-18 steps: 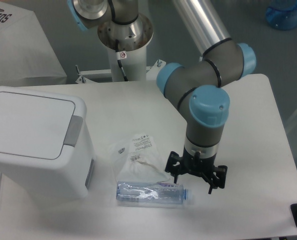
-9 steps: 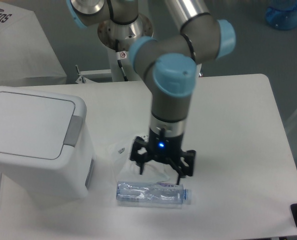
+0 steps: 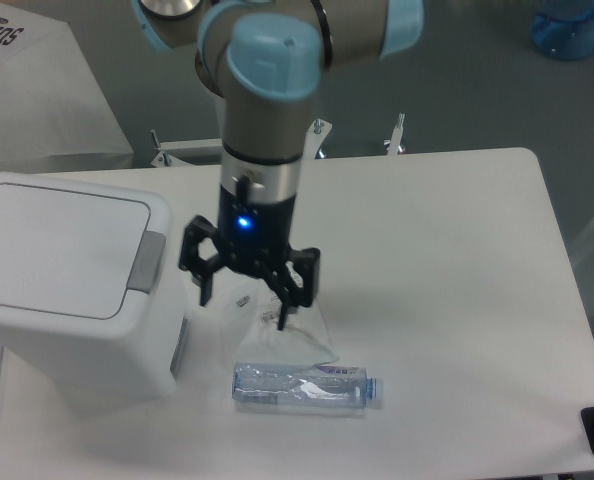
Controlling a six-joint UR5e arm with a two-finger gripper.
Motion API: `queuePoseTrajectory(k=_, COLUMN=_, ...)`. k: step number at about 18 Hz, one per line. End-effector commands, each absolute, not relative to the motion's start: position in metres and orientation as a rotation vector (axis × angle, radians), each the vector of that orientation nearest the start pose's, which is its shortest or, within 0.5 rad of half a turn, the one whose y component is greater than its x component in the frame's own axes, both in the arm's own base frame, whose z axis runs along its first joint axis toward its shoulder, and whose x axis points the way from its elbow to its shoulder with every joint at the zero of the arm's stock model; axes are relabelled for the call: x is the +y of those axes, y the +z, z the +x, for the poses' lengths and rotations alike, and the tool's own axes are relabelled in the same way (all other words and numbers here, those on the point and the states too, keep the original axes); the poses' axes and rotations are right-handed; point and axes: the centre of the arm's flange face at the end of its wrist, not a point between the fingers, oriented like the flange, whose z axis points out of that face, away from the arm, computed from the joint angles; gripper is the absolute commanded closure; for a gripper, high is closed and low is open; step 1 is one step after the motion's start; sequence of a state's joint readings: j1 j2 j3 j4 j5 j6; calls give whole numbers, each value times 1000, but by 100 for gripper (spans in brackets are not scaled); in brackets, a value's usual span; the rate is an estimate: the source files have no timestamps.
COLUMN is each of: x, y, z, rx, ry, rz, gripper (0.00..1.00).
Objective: Open the trash can
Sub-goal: 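Move the open gripper across the table toward the white trash can lid, then lower the gripper onto the lid edge and push it open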
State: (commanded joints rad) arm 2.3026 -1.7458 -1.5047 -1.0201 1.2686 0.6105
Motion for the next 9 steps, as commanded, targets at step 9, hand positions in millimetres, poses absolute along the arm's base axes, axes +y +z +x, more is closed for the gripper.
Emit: queuePoseTrajectory(k=9, x=542, y=495, z=-257, rx=-84, ry=2, rz=-2592, gripper=0)
